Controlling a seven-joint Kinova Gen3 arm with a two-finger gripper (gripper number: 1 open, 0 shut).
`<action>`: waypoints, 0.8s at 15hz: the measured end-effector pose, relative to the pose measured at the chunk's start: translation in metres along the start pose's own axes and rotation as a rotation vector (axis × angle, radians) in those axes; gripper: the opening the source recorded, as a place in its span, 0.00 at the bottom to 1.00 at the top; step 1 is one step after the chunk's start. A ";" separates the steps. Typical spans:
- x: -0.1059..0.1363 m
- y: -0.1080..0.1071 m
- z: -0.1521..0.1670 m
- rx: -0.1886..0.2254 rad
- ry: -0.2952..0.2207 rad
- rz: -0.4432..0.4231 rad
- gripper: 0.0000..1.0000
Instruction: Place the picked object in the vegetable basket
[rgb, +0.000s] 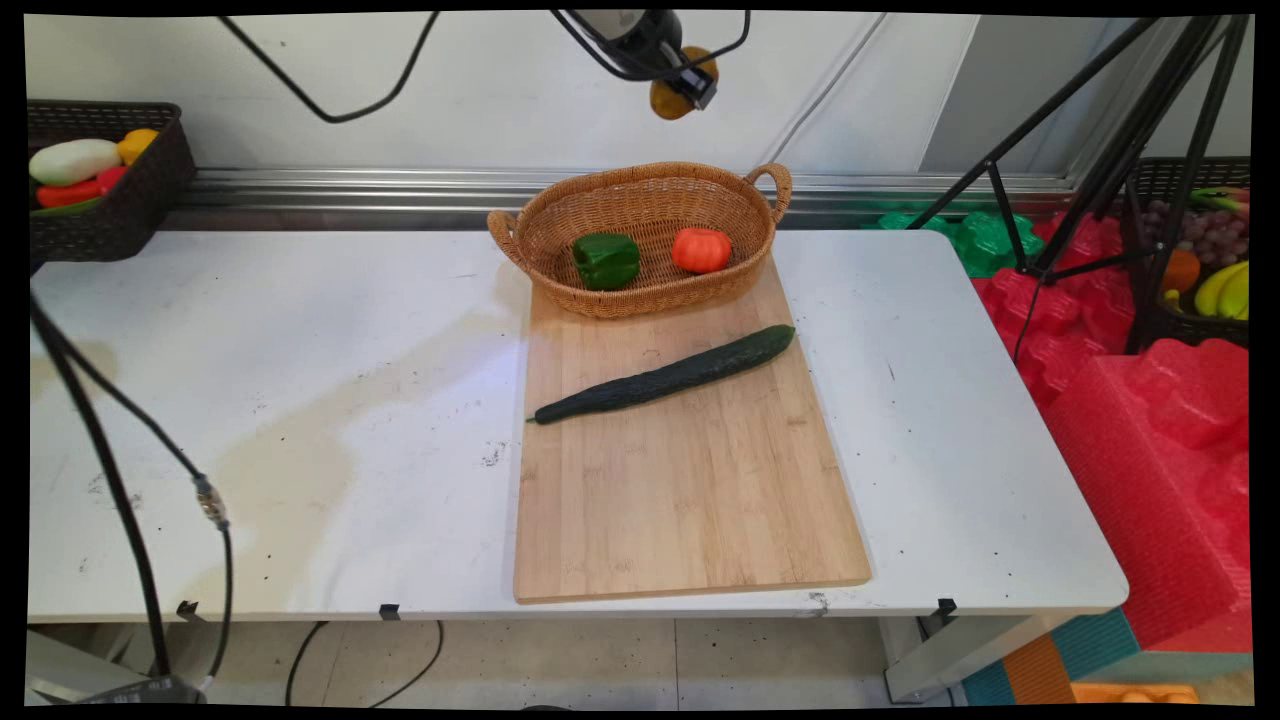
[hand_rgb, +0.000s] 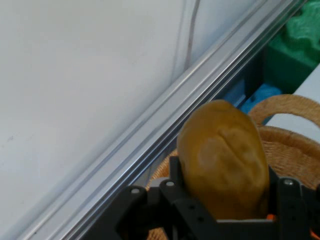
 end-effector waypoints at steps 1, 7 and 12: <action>0.000 -0.004 0.011 0.001 -0.013 0.003 0.00; -0.016 -0.018 0.063 -0.011 -0.100 0.007 0.00; -0.042 -0.018 0.092 -0.047 -0.183 0.010 0.00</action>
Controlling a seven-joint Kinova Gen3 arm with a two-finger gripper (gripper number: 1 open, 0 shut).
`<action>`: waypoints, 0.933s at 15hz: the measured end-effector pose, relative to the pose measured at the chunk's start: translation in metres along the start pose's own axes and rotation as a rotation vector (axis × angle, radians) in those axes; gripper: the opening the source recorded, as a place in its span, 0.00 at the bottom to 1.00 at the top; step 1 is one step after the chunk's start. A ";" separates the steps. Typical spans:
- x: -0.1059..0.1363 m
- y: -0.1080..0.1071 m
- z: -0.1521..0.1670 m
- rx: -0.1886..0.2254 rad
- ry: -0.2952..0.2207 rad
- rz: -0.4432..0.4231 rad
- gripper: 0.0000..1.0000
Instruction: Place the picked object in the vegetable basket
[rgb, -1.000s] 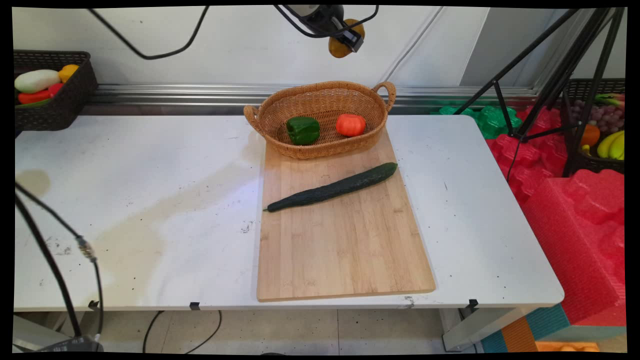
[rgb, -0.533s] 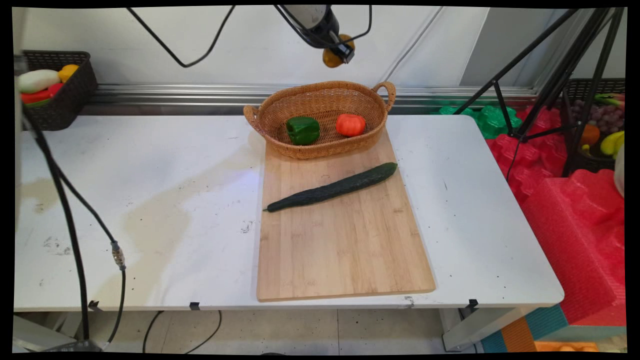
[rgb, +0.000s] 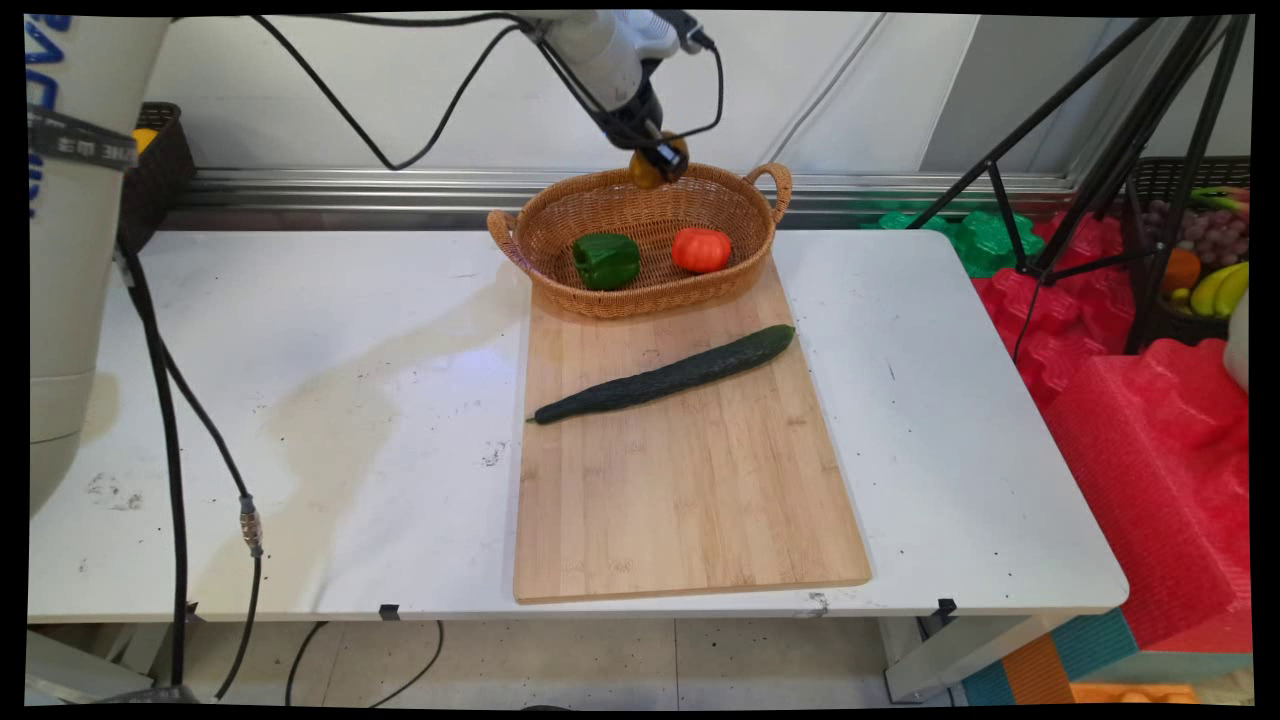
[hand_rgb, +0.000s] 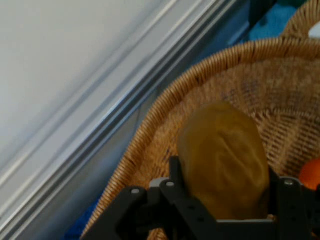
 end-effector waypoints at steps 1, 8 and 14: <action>-0.004 0.000 0.006 -0.007 -0.015 0.002 0.00; -0.022 0.001 0.034 -0.041 -0.072 0.021 0.00; -0.027 0.003 0.041 -0.043 -0.073 0.043 1.00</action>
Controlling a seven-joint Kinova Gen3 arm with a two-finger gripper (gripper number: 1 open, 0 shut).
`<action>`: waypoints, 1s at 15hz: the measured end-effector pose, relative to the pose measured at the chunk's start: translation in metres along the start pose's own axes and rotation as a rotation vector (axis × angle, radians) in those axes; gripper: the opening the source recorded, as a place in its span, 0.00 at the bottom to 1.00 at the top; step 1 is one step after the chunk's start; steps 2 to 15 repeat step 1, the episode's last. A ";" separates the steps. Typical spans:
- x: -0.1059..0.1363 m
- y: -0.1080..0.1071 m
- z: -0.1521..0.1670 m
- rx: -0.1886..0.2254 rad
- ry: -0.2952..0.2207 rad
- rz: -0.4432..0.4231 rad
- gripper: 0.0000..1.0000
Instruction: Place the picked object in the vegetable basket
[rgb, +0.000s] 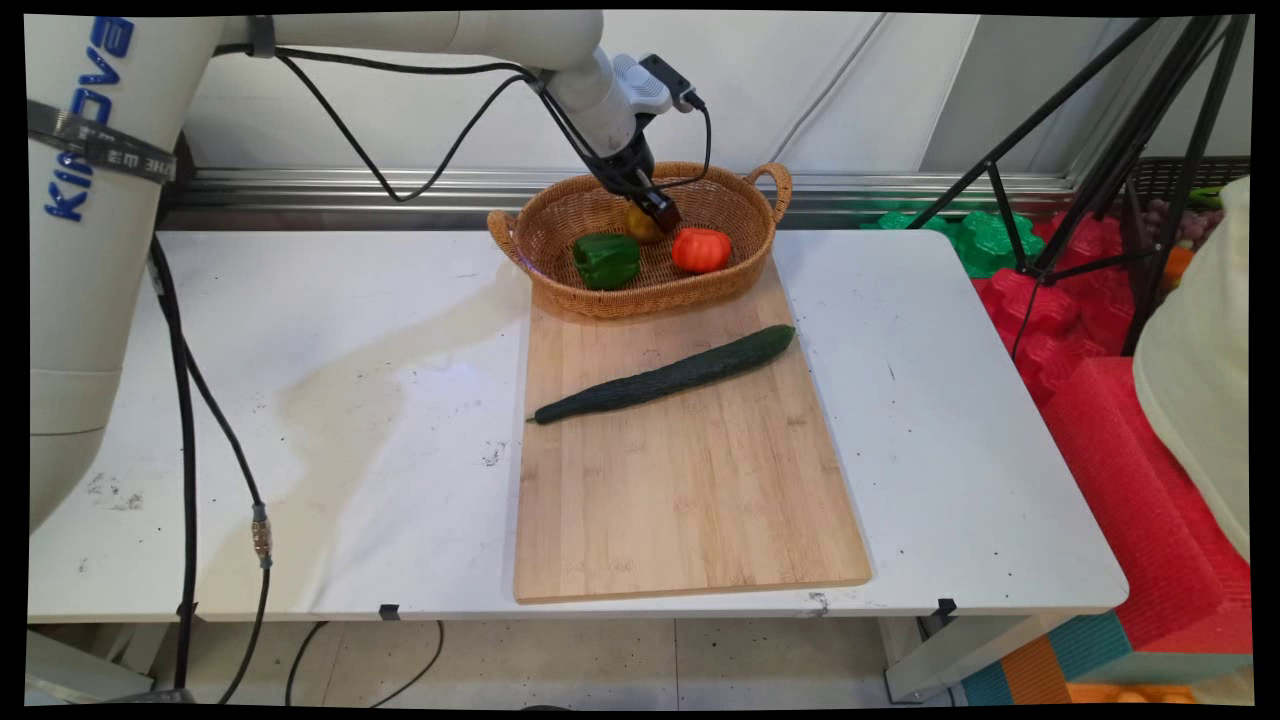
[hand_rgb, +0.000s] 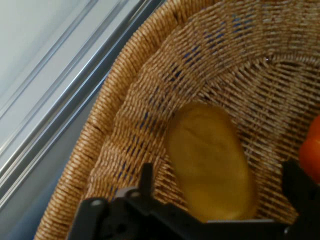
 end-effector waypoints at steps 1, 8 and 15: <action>0.000 0.001 0.000 0.001 0.003 0.005 1.00; 0.000 0.001 0.000 0.001 0.003 0.005 1.00; 0.000 0.001 0.000 0.001 0.003 0.005 1.00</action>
